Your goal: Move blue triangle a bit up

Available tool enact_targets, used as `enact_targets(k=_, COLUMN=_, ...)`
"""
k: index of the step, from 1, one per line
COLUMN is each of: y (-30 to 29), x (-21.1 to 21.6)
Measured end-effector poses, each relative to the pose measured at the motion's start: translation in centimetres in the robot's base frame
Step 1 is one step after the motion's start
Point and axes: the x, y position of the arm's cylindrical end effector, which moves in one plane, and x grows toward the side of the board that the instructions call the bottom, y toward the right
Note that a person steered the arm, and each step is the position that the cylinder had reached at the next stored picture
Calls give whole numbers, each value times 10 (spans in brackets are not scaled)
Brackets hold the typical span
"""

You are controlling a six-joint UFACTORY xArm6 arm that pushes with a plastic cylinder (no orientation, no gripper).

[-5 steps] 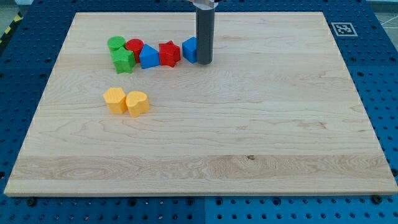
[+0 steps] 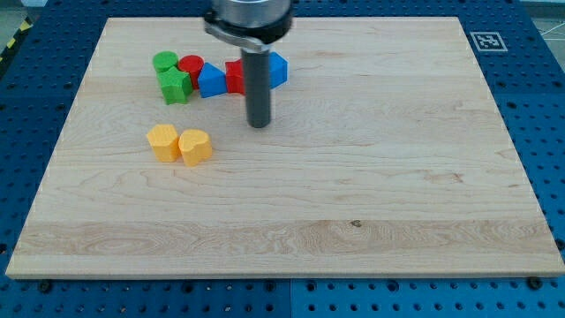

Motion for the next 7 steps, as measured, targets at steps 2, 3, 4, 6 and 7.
enact_targets(k=2, y=-25, x=-11)
enact_targets(k=3, y=-30, x=-11)
enact_targets(k=4, y=-53, x=-13)
enact_targets(k=6, y=-62, x=-14)
enact_targets(k=7, y=-61, x=-45)
